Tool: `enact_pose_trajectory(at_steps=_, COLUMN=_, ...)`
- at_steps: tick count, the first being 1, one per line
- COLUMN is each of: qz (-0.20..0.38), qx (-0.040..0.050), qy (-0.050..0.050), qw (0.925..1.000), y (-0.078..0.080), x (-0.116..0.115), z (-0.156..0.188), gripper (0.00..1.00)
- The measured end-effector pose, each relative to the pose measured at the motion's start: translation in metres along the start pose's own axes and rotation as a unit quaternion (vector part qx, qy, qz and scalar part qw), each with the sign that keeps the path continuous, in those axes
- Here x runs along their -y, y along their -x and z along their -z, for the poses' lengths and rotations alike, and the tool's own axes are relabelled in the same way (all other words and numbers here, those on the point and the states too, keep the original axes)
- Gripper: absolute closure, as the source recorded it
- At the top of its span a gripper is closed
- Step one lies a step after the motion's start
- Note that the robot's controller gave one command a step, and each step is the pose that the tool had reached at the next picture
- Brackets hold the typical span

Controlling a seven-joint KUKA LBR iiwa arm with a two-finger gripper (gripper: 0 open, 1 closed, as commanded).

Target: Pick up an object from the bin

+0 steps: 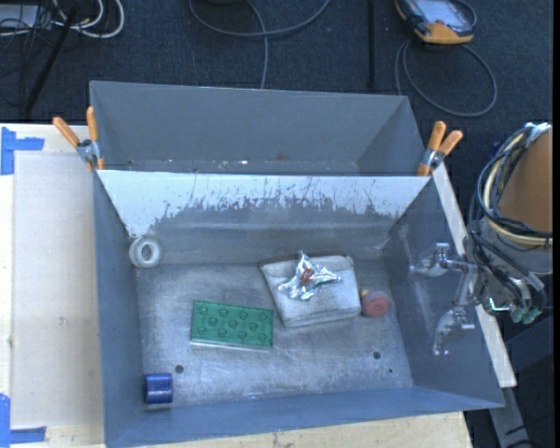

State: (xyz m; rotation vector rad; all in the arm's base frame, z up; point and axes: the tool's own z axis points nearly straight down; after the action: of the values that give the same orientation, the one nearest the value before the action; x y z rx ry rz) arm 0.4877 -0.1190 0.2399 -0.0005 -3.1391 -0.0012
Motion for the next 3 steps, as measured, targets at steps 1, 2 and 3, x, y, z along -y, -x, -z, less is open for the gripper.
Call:
enact_pose_trajectory(at_steps=1, qz=-0.059, qx=-0.0027, qy=0.001, qw=0.9983, y=0.023, x=-0.056, z=-0.083, gripper=0.0)
enact_pose_trajectory(at_steps=2, qz=0.041, qx=0.0024, qy=0.001, qw=0.9991, y=0.062, x=0.005, z=-0.169, gripper=0.0)
enact_pose_trajectory(at_steps=3, qz=0.043, qx=0.0032, qy=0.0, qw=0.9991, y=0.063, x=0.005, z=-0.166, gripper=1.0)
